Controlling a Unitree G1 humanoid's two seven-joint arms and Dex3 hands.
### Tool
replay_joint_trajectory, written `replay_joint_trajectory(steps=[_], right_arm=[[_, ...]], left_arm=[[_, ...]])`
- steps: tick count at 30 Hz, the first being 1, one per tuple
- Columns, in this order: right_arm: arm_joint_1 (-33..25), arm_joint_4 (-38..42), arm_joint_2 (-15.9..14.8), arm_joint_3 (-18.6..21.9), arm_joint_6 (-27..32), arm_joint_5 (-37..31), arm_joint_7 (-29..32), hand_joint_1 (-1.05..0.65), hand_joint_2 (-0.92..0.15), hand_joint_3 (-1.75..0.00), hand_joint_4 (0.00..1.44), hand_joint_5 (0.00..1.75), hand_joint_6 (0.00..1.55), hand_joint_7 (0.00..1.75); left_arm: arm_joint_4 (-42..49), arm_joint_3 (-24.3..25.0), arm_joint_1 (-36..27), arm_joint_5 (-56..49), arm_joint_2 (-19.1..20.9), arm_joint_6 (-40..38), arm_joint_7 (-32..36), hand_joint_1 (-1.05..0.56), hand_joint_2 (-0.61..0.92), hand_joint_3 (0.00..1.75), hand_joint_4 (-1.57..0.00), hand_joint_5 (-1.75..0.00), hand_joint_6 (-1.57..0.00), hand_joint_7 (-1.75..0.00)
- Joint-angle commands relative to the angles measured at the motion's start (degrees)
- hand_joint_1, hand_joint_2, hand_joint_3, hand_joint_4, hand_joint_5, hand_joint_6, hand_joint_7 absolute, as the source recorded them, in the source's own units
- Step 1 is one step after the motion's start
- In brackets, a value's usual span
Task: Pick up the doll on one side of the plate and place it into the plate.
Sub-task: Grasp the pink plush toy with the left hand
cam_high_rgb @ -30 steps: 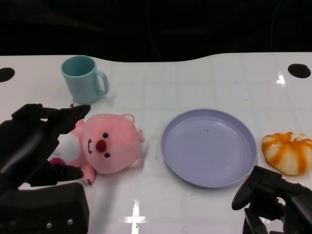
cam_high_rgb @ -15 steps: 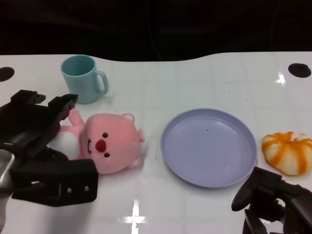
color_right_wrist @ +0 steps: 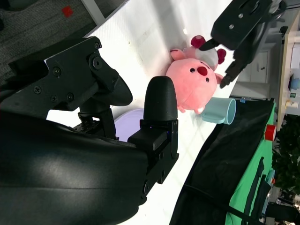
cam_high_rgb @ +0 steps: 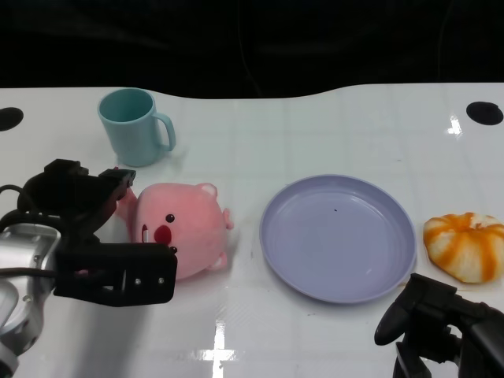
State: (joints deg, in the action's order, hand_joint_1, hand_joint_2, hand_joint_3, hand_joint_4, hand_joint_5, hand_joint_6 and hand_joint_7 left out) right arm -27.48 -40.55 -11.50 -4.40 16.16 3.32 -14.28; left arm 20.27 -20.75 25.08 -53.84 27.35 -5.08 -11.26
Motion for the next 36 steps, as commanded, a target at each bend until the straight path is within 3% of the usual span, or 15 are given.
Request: replay_joint_trajectory(steps=[1,6,12,17,25,26,27,29,30,31,33,36], right_arm=[[-0.25,-0.61,-0.53,0.27,-0.13,0.15,0.16,-0.03,-0.65,-1.14,0.59,1.75,0.45,1.60],[-0.54,-0.81,-0.68,0.43,-0.34,0.21,0.02,-0.04,-0.65,-1.14,0.59,1.75,0.45,1.60],[-0.93,-1.07,-0.61,0.66,-0.42,0.62,-0.11,-0.04,-0.66,-1.13,0.59,1.75,0.45,1.59],[-1.52,-1.77,-0.76,0.78,-0.41,0.54,-0.10,-0.05,-0.66,-1.12,0.58,1.75,0.45,1.59],[-2.18,-2.69,-0.81,0.97,0.00,0.78,-0.16,-0.05,-0.67,-1.11,0.58,1.75,0.45,1.58],[-2.22,-2.89,-0.78,0.97,0.36,0.79,-0.06,-0.05,-0.66,-1.11,0.58,1.75,0.45,1.58],[-2.25,-3.03,-0.77,0.97,0.59,0.77,0.00,-0.05,-0.66,-1.11,0.58,1.75,0.46,1.57],[-2.22,-3.14,-0.85,0.93,0.75,0.64,-0.01,-0.05,-0.66,-1.11,0.58,1.75,0.46,1.57],[-2.21,-3.19,-0.82,0.92,0.82,0.70,-0.02,-0.05,-0.66,-1.11,0.58,1.75,0.46,1.57],[-2.19,-3.16,-0.82,0.89,0.70,0.60,-0.01,-0.05,-0.66,-1.11,0.58,1.75,0.46,1.57],[-2.13,-3.08,-0.78,0.84,0.59,0.44,0.08,-0.04,-0.66,-1.11,0.58,1.75,0.46,1.57],[-1.93,-2.83,-0.61,0.83,0.67,0.69,0.07,-0.04,-0.66,-1.11,0.58,1.75,0.46,1.57]], left_arm=[[2.66,-1.37,2.37,-0.14,-0.09,-0.70,0.43,-0.73,0.92,0.01,-0.01,-0.36,-0.19,0.00],[8.48,-3.81,5.66,0.42,-2.44,-2.26,-0.38,-0.72,0.92,0.02,-0.04,-0.31,-0.19,0.00],[21.17,-6.34,10.95,2.22,-5.96,-2.73,0.20,-0.70,0.92,0.01,-0.14,-0.16,-0.23,-0.01],[33.61,-9.02,14.90,3.28,-8.77,-0.86,3.50,-0.70,0.91,0.01,-0.23,-0.13,-0.28,-0.02],[44.97,-11.62,16.80,5.37,-12.41,1.13,8.31,-0.52,0.90,0.00,-0.36,-0.09,-0.39,-0.02],[45.99,-11.66,16.83,5.88,-12.87,1.36,8.65,-0.45,0.91,0.02,-0.44,-0.10,-0.49,-0.04],[46.81,-11.54,16.77,6.50,-13.17,1.80,9.10,-0.38,0.92,0.05,-0.59,-0.13,-0.69,-0.08],[48.03,-11.39,16.41,7.51,-13.43,3.03,10.84,-0.34,0.92,0.09,-0.75,-0.15,-0.88,-0.10],[48.46,-11.51,16.23,7.80,-13.46,3.62,11.93,-0.33,0.92,0.11,-0.85,-0.20,-0.95,-0.10],[48.71,-11.59,15.96,8.08,-13.44,4.28,13.24,-0.32,0.92,0.11,-0.79,-0.70,-1.02,-0.09],[48.99,-11.64,15.62,8.52,-13.36,5.31,15.11,-0.30,0.92,0.13,-0.72,-1.20,-0.99,-0.03],[48.27,-10.88,15.01,10.11,-12.69,7.55,17.26,-0.28,0.92,0.36,-0.67,-1.40,-1.04,-0.04]])
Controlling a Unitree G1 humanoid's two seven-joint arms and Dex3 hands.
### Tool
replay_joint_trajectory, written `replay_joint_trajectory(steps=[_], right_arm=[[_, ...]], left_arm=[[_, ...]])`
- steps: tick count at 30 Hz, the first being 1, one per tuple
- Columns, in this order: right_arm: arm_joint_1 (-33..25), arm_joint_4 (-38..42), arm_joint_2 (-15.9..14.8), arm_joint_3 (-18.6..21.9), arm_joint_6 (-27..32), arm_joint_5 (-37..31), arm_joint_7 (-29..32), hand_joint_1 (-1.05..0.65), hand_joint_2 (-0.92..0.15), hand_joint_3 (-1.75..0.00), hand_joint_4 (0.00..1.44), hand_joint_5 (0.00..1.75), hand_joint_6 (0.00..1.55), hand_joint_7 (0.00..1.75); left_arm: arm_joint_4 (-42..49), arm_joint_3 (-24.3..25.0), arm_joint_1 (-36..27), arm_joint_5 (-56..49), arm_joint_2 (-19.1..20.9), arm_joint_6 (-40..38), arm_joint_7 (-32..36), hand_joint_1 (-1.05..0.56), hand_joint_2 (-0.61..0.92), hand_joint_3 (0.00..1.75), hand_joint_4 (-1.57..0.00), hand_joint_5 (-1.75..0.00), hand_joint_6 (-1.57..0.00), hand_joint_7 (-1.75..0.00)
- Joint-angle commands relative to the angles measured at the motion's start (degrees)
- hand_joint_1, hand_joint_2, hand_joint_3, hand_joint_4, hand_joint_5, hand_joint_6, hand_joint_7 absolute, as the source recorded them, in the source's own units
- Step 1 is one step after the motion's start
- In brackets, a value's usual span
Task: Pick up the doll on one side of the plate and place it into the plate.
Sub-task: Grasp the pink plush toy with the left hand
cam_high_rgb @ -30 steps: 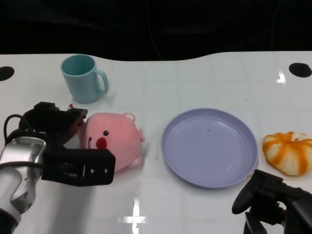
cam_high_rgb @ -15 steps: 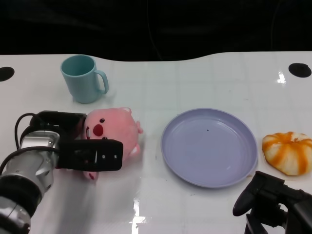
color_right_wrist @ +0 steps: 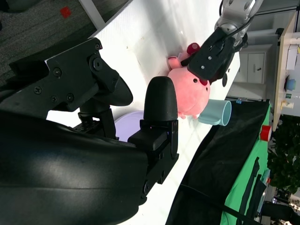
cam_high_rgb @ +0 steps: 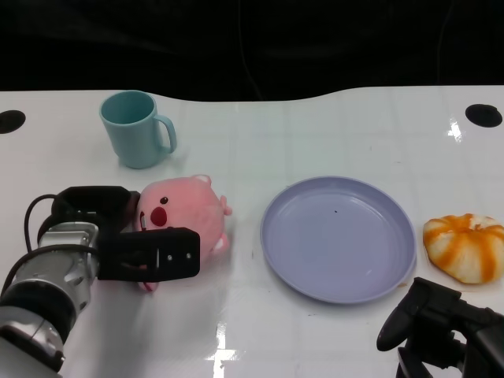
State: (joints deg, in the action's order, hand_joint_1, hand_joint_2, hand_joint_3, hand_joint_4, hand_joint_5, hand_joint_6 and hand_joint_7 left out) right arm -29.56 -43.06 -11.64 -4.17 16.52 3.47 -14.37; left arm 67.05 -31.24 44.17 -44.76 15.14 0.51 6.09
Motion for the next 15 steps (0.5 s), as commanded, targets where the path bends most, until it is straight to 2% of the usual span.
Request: replay_joint_trajectory(steps=[1,2,3,5,6,9,12,15], right_arm=[[0.27,-0.19,-0.50,0.59,0.19,0.53,0.11,-0.04,-0.66,-1.11,0.58,1.75,0.46,1.57],[0.36,-0.14,-0.55,0.57,0.18,0.44,0.10,-0.05,-0.66,-1.11,0.58,1.75,0.46,1.57],[0.41,-0.20,-0.57,0.54,0.32,0.34,0.16,-0.05,-0.66,-1.12,0.58,1.75,0.46,1.57],[0.54,-0.07,-0.54,0.61,0.55,0.40,0.20,-0.05,-0.65,-1.12,0.58,1.75,0.46,1.57],[0.64,0.04,-0.57,0.62,0.58,0.35,0.21,-0.05,-0.65,-1.12,0.58,1.75,0.46,1.57],[0.96,0.16,-0.64,0.56,0.72,0.18,0.23,-0.04,-0.65,-1.12,0.59,1.75,0.46,1.57],[1.22,0.53,-0.89,0.63,0.33,-0.04,0.05,-0.04,-0.65,-1.12,0.58,1.75,0.46,1.57],[1.43,0.74,-0.92,0.74,0.38,0.16,-0.07,-0.04,-0.65,-1.12,0.58,1.75,0.46,1.57]], left_arm=[[1.20,-0.20,-4.30,1.42,-0.22,2.75,1.05,-0.27,0.92,0.40,-0.66,-1.49,-1.08,-0.08],[0.98,0.02,-4.54,1.77,-0.04,3.45,2.32,-0.26,0.92,0.40,-0.66,-1.57,-1.12,-0.11],[0.74,0.41,-4.83,2.23,0.10,4.16,3.55,-0.25,0.92,0.40,-0.66,-1.64,-1.05,-0.36],[-0.66,2.15,-6.01,4.31,0.48,6.24,6.02,-0.23,0.91,0.47,-0.74,-1.72,-0.73,-1.39],[-1.16,2.89,-6.44,5.19,0.57,6.98,6.83,-0.23,0.91,0.50,-0.78,-1.74,-0.70,-1.60],[-3.33,6.28,-8.10,8.93,0.66,9.29,9.64,-0.23,0.88,0.53,-0.84,-1.75,-0.67,-1.73],[-6.55,8.92,-9.46,11.76,1.41,10.76,10.30,-0.19,0.69,0.86,-0.90,-1.75,-0.71,-1.74],[-10.27,10.68,-10.48,13.50,2.17,9.64,8.50,-0.18,0.67,0.91,-0.90,-1.75,-0.72,-1.75]])
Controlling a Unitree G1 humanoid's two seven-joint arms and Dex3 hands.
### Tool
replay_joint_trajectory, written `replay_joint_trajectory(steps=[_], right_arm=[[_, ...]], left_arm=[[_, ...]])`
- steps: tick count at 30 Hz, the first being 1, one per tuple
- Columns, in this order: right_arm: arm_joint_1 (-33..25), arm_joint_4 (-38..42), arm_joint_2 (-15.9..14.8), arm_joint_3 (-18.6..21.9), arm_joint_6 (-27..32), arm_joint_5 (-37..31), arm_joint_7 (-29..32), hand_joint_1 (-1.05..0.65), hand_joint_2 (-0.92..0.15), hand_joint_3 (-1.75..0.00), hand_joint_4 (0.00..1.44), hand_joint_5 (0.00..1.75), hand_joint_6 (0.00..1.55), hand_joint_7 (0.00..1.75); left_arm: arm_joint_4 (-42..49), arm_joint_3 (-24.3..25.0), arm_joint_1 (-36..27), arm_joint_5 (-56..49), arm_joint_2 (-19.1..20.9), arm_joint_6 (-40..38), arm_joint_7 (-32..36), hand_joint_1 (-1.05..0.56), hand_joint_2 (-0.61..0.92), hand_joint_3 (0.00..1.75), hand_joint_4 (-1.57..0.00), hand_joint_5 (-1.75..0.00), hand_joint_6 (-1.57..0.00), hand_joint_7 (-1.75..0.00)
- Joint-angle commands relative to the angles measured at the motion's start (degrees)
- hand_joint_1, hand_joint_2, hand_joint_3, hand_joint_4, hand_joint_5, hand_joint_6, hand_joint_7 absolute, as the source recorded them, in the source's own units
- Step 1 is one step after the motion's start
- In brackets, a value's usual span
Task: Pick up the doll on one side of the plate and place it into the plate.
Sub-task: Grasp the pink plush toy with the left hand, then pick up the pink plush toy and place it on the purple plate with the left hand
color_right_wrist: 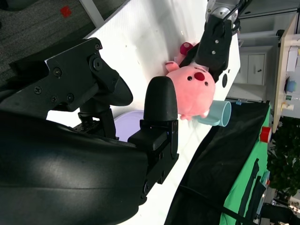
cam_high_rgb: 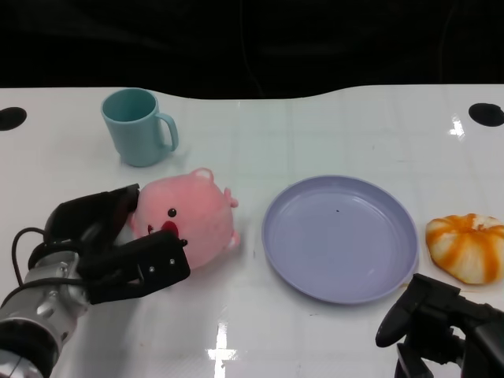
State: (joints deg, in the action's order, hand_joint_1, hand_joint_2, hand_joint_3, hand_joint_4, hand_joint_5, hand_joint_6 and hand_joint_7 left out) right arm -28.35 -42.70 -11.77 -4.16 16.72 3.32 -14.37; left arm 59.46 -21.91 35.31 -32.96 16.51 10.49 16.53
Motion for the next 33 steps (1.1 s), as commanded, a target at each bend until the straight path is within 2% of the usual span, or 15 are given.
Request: replay_joint_trajectory(steps=[1,3,7,16,26,27,28,31,33], right_arm=[[0.25,0.44,-0.77,0.76,0.13,0.45,-0.12,-0.03,-0.65,-1.12,0.58,1.75,0.46,1.57],[0.35,0.74,-0.95,0.68,-0.35,0.05,-0.10,-0.03,-0.65,-1.12,0.58,1.75,0.46,1.57],[0.40,0.96,-1.07,0.54,-0.54,-0.26,-0.04,-0.03,-0.65,-1.12,0.58,1.75,0.47,1.57],[1.01,1.10,-0.93,0.05,0.32,-0.69,0.12,-0.02,-0.65,-1.12,0.58,1.75,0.47,1.57],[1.02,1.27,-0.89,-0.45,0.18,-0.83,-0.02,-0.03,-0.65,-1.11,0.58,1.75,0.48,1.56],[0.96,1.21,-0.91,-0.44,0.25,-0.88,0.03,-0.02,-0.66,-1.11,0.58,1.75,0.48,1.56],[0.93,1.11,-0.92,-0.45,0.38,-0.96,0.10,-0.02,-0.66,-1.11,0.58,1.75,0.48,1.56],[0.93,1.18,-1.10,-0.37,0.01,-1.14,0.00,-0.02,-0.65,-1.11,0.58,1.75,0.48,1.56],[0.91,1.23,-1.19,-0.32,-0.15,-1.05,-0.15,-0.03,-0.65,-1.11,0.58,1.75,0.48,1.55]], left_arm=[[-3.69,1.74,-1.97,2.01,1.03,-0.47,-2.40,-0.17,0.66,0.92,-0.90,-1.75,-0.72,-1.75],[-6.51,2.74,-3.00,2.65,1.72,-0.23,-2.57,-0.16,0.64,0.93,-0.90,-1.75,-0.73,-1.75],[-11.08,4.41,-4.50,3.61,2.02,-0.12,-3.05,-0.17,0.55,1.09,-0.93,-1.75,-0.76,-1.75],[-23.60,4.43,-3.12,3.02,-0.45,-3.27,-6.91,-0.15,0.50,1.17,-0.93,-1.75,-0.75,-1.75],[-23.05,1.81,3.87,1.45,-8.67,-7.60,-8.66,-0.17,0.44,1.21,-0.93,-1.75,-0.75,-1.75],[-22.56,1.32,4.65,1.23,-9.50,-8.21,-9.04,-0.16,0.42,1.21,-0.92,-1.75,-0.81,-1.52],[-22.12,0.92,5.33,1.02,-10.25,-8.81,-9.29,-0.16,0.41,1.21,-0.92,-1.75,-0.83,-1.47],[-20.25,0.14,7.50,1.45,-13.47,-10.82,-10.22,-0.16,0.40,1.24,-0.93,-1.75,-0.78,-1.68],[-18.57,-0.47,8.60,1.40,-15.17,-11.18,-10.09,-0.17,0.40,1.26,-0.94,-1.75,-0.78,-1.73]])
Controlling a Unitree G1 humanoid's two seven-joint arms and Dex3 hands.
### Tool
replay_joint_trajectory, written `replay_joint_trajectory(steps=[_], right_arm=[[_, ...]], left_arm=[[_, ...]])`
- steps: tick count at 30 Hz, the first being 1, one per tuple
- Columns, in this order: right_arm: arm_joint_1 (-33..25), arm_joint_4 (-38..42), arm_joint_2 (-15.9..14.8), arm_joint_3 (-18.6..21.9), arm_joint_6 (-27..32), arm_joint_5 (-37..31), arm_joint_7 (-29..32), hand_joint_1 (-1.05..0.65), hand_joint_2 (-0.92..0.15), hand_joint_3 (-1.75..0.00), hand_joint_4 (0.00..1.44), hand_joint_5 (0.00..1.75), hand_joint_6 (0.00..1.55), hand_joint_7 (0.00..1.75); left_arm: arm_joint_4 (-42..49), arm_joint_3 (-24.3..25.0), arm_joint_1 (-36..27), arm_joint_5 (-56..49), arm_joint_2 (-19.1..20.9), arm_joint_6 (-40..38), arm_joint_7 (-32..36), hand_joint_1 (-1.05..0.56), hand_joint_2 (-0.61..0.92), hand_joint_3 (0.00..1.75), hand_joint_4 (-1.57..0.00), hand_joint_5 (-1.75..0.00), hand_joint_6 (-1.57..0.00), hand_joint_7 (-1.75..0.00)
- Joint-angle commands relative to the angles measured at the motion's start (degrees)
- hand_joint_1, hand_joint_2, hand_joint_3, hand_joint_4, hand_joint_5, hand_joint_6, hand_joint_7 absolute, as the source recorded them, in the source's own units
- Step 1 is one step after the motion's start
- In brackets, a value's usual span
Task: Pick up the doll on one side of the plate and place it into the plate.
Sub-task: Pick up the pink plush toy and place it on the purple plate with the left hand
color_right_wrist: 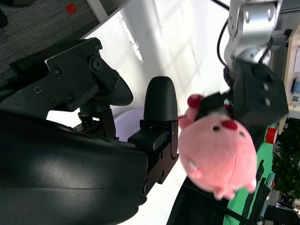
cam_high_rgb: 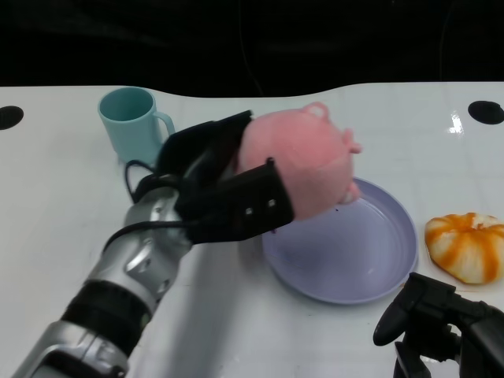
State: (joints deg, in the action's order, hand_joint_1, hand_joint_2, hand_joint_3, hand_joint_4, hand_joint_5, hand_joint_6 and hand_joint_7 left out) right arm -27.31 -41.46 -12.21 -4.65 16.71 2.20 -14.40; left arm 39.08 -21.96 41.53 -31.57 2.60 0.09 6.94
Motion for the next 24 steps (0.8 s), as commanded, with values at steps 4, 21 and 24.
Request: replay_joint_trajectory(steps=[4,21,24], right_arm=[[-0.53,-0.27,-0.75,0.02,-0.20,0.34,-0.33,-0.04,-0.66,-1.11,0.58,1.75,0.48,1.55],[-1.64,-1.06,-0.77,-0.23,-0.55,0.36,-0.35,-0.07,-0.65,-1.10,0.58,1.75,0.49,1.54],[-1.64,-1.19,-0.70,-0.24,-0.28,0.53,-0.34,-0.07,-0.65,-1.10,0.58,1.75,0.49,1.54]], left_arm=[[6.21,-1.54,4.63,-0.18,-4.92,-1.72,0.35,-0.18,0.43,1.21,-0.95,-1.75,-0.79,-1.75],[14.22,-3.12,8.70,1.79,-9.81,-1.93,-4.71,-0.23,0.63,0.59,-0.74,-1.64,-0.80,-0.72],[13.58,-3.50,8.31,2.07,-9.11,-0.22,-7.28,-0.31,0.83,0.17,-0.68,-1.34,-0.77,-0.29]])
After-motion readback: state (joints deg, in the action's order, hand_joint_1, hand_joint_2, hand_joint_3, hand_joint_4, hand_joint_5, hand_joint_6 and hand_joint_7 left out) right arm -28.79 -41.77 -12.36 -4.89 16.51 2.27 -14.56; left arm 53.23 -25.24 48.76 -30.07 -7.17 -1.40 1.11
